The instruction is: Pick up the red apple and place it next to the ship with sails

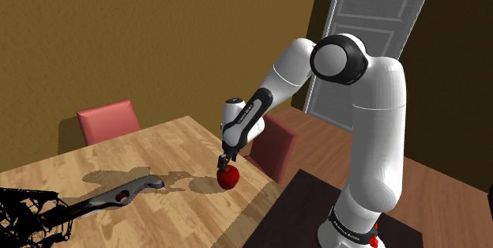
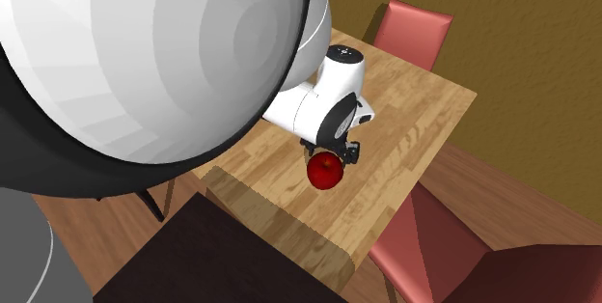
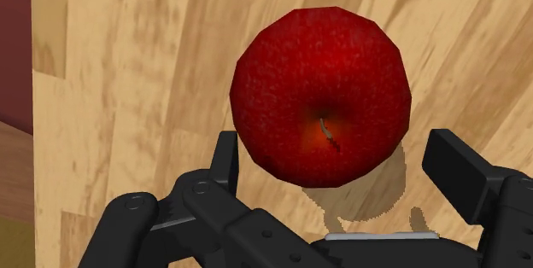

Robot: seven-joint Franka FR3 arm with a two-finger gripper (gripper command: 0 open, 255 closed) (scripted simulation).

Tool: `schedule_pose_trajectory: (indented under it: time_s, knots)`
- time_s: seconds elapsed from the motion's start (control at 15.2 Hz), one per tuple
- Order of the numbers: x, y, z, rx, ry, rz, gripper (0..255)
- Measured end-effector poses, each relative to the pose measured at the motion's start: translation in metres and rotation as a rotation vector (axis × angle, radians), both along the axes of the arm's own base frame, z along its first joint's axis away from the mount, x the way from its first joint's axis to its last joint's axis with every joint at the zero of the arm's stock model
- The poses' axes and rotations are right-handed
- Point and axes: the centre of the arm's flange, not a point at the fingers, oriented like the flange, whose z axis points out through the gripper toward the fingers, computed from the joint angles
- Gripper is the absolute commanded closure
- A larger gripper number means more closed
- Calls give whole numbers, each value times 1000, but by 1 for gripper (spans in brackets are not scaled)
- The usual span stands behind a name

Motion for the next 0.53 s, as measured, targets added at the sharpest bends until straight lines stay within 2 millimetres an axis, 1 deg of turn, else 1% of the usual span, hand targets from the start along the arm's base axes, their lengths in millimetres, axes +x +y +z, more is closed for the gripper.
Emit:
schedule_pose_trajectory:
  time_s: [0.2, 0.53]
  knots:
    - [2, 1, 3, 1, -6, 2, 255]
    - [2, 1, 1, 0, -4, 0, 255]
